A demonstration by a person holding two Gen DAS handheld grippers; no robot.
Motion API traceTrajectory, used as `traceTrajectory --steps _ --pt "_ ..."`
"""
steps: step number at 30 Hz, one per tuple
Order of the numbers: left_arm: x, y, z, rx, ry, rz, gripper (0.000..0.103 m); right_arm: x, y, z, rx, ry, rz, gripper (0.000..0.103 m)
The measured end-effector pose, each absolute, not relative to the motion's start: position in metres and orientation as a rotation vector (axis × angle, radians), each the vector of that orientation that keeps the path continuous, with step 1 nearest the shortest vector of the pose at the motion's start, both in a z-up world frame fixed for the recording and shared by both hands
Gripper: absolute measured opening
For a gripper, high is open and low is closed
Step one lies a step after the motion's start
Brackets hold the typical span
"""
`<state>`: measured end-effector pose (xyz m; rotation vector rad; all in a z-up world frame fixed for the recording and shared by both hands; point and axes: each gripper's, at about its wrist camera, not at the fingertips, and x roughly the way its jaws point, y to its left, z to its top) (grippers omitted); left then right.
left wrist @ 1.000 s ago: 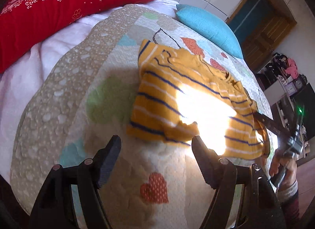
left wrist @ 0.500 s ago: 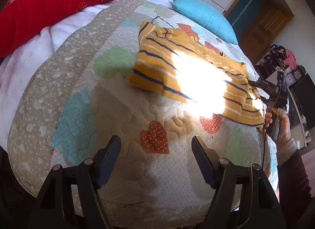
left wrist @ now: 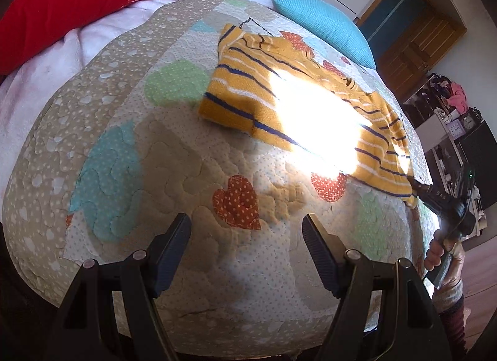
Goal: Fold small clothes
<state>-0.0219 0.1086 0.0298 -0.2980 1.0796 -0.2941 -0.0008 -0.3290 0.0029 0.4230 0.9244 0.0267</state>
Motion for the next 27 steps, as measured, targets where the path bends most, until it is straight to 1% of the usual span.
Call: traceTrajectory --steps 2,3,5,6,8,12,15,18,19,20,24,27 --pt "-0.024 0.106 0.034 -0.28 1.067 -0.292 0.073 -0.005 -0.34 -0.006 0.445 0.92 -0.012 0.015" --pt "-0.025 0.105 0.037 -0.267 1.06 -0.283 0.073 -0.007 -0.346 -0.008 0.475 0.917 -0.015 0.018" --pt "-0.027 0.106 0.04 -0.249 1.048 -0.264 0.073 -0.007 -0.348 0.0 0.449 0.912 -0.071 0.027" --pt "-0.027 0.106 0.041 -0.244 1.043 -0.256 0.073 -0.006 -0.347 0.007 0.4 0.901 -0.118 0.036" --pt "-0.028 0.107 0.04 -0.238 1.038 -0.244 0.075 -0.011 -0.34 0.026 0.317 0.837 -0.197 0.036" --pt "-0.027 0.101 0.034 -0.233 1.052 -0.251 0.076 -0.005 -0.32 0.058 0.308 0.722 -0.101 0.036" --pt "-0.028 0.094 0.031 -0.226 1.057 -0.275 0.076 0.028 -0.297 0.057 0.33 0.757 0.025 0.036" --pt "-0.03 0.09 0.032 -0.206 1.048 -0.284 0.076 0.074 -0.283 0.04 0.374 0.83 0.089 0.037" --pt "-0.031 0.091 0.033 -0.2 1.045 -0.282 0.076 0.091 -0.286 0.032 0.402 0.86 0.097 0.042" --pt "-0.032 0.093 0.033 -0.197 1.042 -0.278 0.076 0.108 -0.292 0.024 0.431 0.885 0.092 0.043" --pt "-0.034 0.108 0.031 -0.21 1.045 -0.242 0.076 0.147 -0.329 0.007 0.542 0.9 -0.02 0.044" --pt "-0.036 0.122 0.028 -0.227 1.053 -0.211 0.076 0.152 -0.337 0.013 0.607 0.894 -0.052 0.044"
